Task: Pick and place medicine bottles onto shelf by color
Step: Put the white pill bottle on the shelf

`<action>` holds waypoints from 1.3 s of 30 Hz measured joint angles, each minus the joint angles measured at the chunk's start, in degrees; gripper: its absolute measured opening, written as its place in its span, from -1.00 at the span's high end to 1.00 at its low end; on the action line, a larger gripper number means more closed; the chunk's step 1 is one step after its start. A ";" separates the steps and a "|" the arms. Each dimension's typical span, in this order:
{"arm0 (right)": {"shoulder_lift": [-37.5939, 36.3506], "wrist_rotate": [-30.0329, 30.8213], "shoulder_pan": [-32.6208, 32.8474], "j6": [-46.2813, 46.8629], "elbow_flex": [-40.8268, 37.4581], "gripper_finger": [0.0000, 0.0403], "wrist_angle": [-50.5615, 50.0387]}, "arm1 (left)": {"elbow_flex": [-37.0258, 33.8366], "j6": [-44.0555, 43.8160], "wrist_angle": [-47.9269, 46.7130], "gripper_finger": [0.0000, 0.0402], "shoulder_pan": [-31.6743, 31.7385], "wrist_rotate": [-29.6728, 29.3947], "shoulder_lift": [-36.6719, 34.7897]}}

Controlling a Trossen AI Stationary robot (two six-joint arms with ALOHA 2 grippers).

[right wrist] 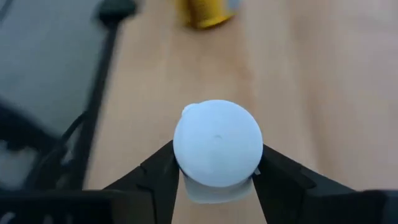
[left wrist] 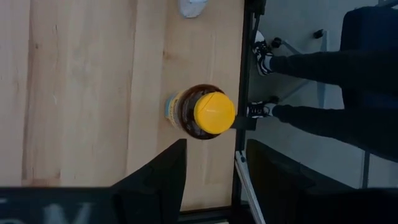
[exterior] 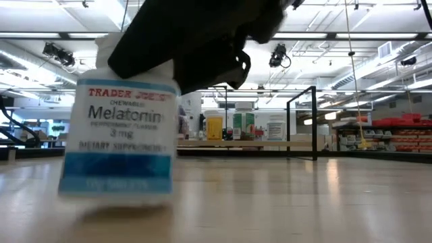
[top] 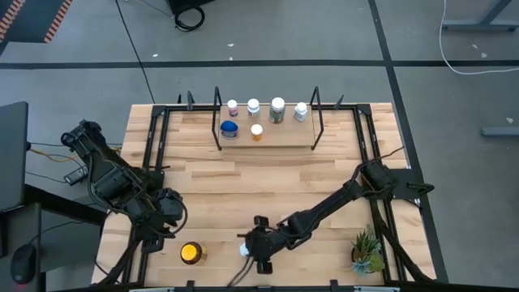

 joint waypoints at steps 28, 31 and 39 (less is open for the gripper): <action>-18.11 15.82 -35.94 11.76 0.07 0.09 -37.04 | 0.00 -10.19 -4.08 0.14 4.75 -4.13 -0.09; -18.14 14.56 -39.36 9.47 0.07 0.09 -36.81 | 0.00 -12.21 -4.09 0.14 4.75 -4.93 -0.09; -18.16 11.53 -44.56 9.80 -2.05 0.09 -34.98 | 0.00 -14.92 -4.14 0.14 4.75 -6.09 -0.09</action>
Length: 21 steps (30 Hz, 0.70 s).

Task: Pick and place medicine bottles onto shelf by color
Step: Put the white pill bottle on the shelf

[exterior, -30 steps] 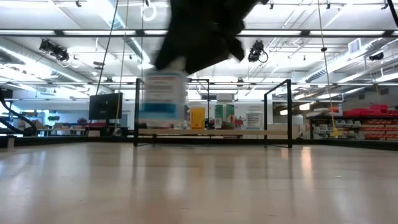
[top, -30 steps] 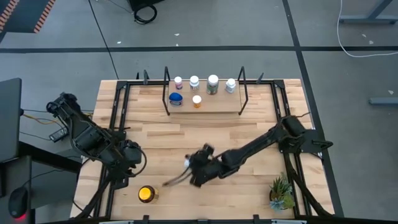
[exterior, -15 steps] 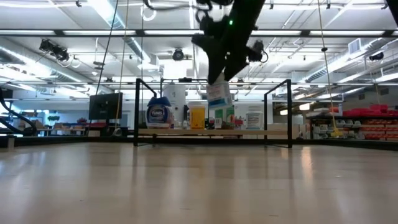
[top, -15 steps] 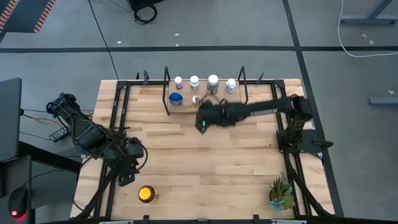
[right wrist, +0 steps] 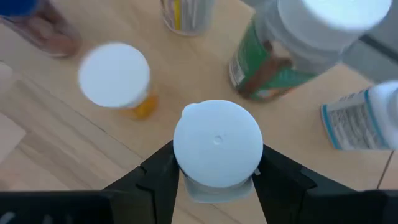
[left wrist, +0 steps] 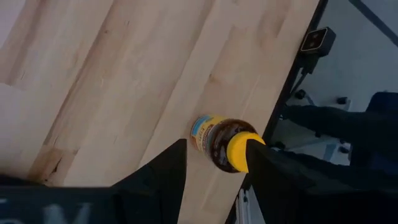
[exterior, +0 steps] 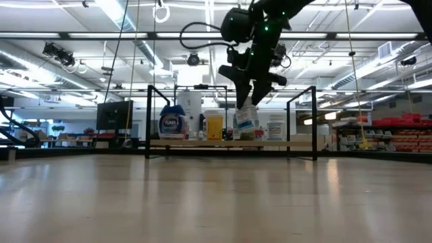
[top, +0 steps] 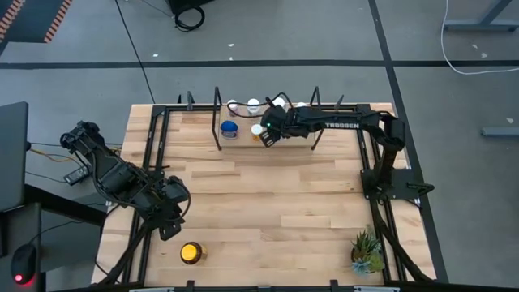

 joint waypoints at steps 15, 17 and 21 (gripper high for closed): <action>-3.67 0.91 2.37 3.30 -11.60 0.09 10.23 | 0.00 -2.85 -0.09 0.14 0.04 -1.74 0.00; -4.54 1.36 2.30 3.56 -13.43 0.08 11.93 | 0.00 -3.29 -0.08 0.14 0.04 -1.75 0.00; -7.81 1.57 2.37 3.23 -18.83 0.08 17.64 | 0.00 -3.69 0.00 0.14 0.04 -1.75 0.00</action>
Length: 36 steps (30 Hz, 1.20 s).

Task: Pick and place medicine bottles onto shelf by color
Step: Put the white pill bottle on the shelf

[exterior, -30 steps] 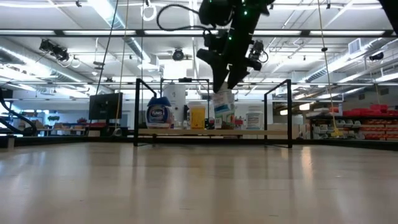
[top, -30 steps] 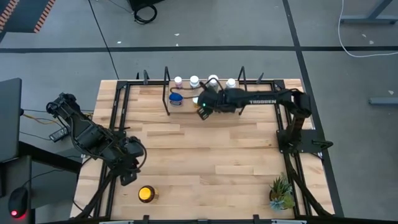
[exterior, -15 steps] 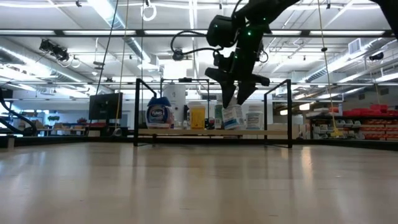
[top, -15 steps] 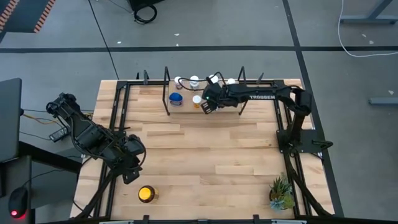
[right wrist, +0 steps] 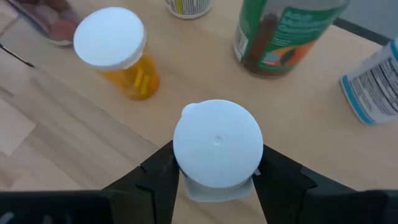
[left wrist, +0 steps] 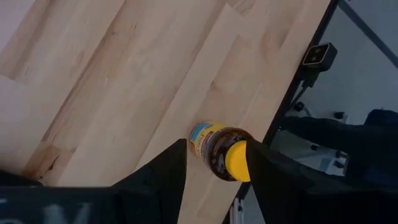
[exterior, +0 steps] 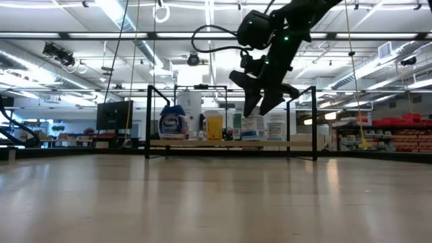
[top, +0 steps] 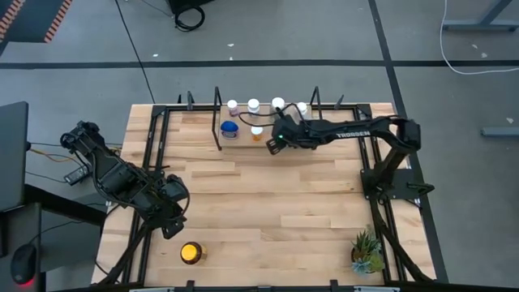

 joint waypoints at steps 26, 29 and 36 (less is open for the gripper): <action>-9.53 -2.55 -1.16 -12.46 -10.15 0.07 10.58 | 0.00 -1.53 0.09 0.14 0.00 -0.18 0.00; -9.53 -2.91 -1.50 -13.33 -10.15 0.06 10.57 | 0.00 -1.70 0.09 0.14 0.00 -0.18 0.00; -9.53 -2.90 -1.99 -14.46 -10.13 0.06 10.68 | 0.00 -2.98 0.27 0.14 0.00 -0.18 0.00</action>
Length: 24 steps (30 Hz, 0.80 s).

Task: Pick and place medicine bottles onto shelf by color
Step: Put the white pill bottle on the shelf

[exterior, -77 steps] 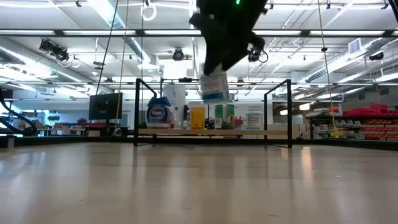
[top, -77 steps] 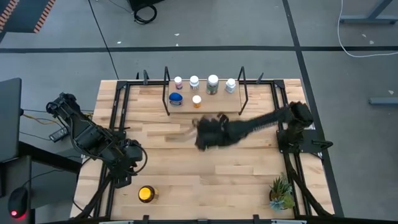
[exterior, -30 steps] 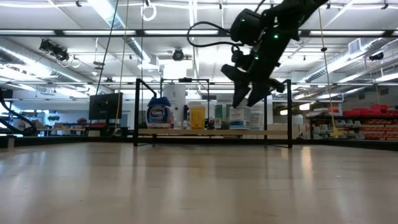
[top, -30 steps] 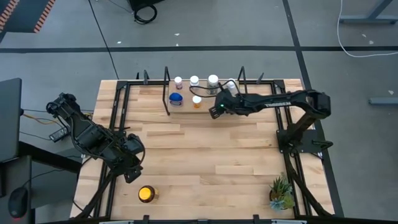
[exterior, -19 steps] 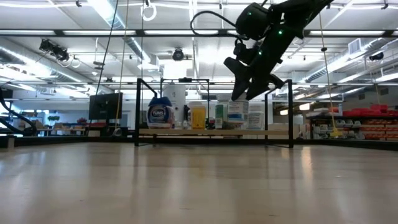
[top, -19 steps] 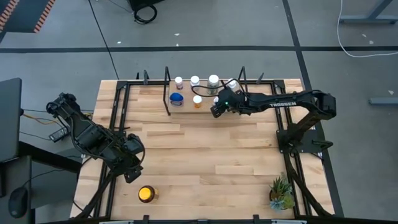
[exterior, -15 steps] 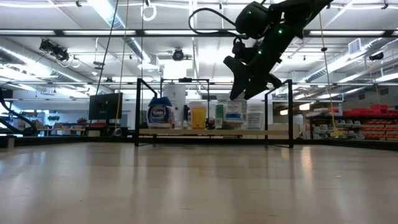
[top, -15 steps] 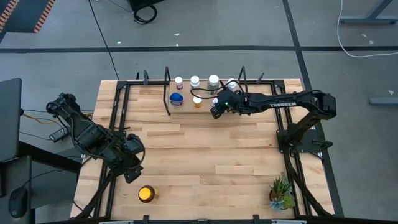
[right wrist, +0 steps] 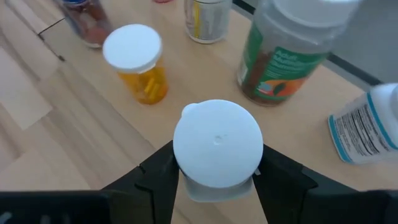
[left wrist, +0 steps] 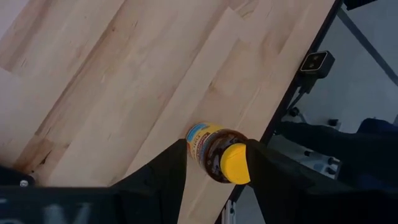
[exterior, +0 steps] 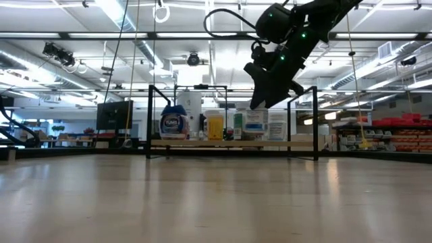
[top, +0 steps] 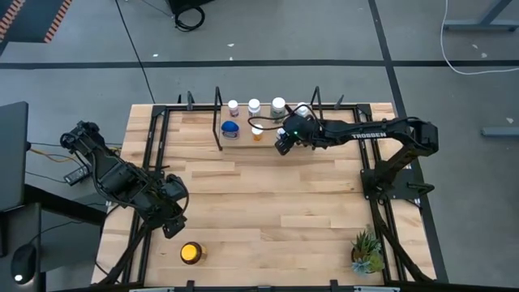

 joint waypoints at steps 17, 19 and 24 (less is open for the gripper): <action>0.06 -2.97 -1.21 -6.99 0.04 0.06 0.83 | 0.00 0.42 -0.01 0.14 0.00 0.00 0.00; 0.59 -2.81 -2.01 -4.22 0.09 0.07 0.86 | 0.00 0.42 0.01 0.14 -0.01 0.00 0.00; 3.59 -4.98 -2.65 -2.87 2.03 0.06 -2.08 | 0.00 0.40 -0.01 0.14 0.00 0.01 0.00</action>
